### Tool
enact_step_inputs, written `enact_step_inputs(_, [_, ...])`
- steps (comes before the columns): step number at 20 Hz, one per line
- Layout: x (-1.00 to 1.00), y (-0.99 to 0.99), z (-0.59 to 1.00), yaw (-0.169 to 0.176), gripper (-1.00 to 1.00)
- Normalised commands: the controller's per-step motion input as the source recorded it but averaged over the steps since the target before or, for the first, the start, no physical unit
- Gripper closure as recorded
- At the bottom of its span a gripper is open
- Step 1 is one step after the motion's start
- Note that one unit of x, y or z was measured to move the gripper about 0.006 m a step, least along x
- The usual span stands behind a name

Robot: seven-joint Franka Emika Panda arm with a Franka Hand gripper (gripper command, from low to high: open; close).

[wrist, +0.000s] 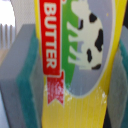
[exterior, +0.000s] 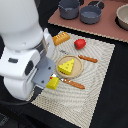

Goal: Interact with the objects in diverse but meaningful ways.

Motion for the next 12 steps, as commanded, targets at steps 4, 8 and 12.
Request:
enact_step_inputs(4, [0.49, 0.47, 0.68, 0.023, 1.0])
enact_step_inputs(8, [-0.19, 0.58, 0.09, 0.047, 1.0])
enact_step_inputs(12, [-0.57, 0.7, 0.0, 0.062, 1.0])
